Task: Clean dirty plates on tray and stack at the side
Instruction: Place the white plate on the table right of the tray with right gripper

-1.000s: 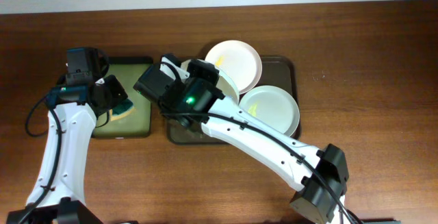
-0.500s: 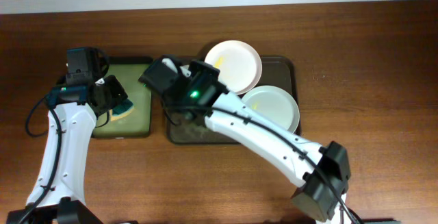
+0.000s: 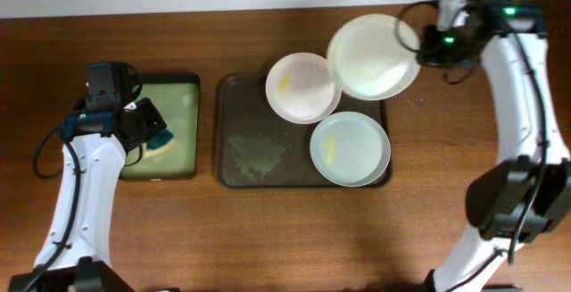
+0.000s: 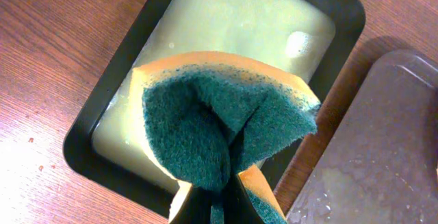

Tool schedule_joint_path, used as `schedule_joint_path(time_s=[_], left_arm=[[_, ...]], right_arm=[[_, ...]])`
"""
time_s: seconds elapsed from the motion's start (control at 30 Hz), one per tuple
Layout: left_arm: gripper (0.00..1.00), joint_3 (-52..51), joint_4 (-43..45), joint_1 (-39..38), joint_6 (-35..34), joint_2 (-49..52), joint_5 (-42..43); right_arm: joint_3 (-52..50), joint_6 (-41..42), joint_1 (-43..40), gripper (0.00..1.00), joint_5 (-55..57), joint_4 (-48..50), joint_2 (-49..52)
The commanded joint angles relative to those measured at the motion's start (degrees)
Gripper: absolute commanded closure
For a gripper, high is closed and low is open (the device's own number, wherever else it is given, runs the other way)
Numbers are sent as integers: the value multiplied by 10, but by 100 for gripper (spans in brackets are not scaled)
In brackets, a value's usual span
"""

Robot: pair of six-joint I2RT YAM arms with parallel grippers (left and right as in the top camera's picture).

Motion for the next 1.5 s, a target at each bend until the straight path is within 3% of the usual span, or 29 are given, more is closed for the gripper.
schedule_joint_path(time_s=[0.0,0.17,0.33,0.37,0.4,0.43,0.47,0.5,0.77,0.9,1.03,1.2,1.43,1.47], left_arm=[[100,3,1,2,-5,2,6],[100,3,2,2,-5,2,6],[100,3,3,2,-5,2,6],[100,3,4,2,-5,2,6],[100,3,4,2,-5,2,6],[100,3,4,2,-5,2,6],[100,3,4,2,-5,2,6],[100,3,4,2,-5,2,6],[100,3,3,2,-5,2,6],[100,3,3,2,-5,2,6],[100,3,3,2,-5,2,6],[100,3,3,2,-5,2,6],[100,3,3,2,-5,2,7],[100,3,3,2,-5,2,7]], right_arm=[[3,-6,-87,96,-78,-5,77],[3,-6,-170,96,-79,15,161],[3,-7,-202,96,-33,45,185],[3,-8,-200,75,-34,42,185],[3,-11,-198,65,-35,39,185],[3,-23,-190,43,-42,33,185],[3,-32,-177,31,-46,28,185],[3,-41,-163,28,-50,25,185],[3,-71,54,29,-96,49,185],[3,-29,155,29,42,95,192],[3,-3,196,30,61,120,221],[3,12,221,64,56,150,241],[3,23,243,68,56,181,241],[3,30,243,81,56,180,241]])
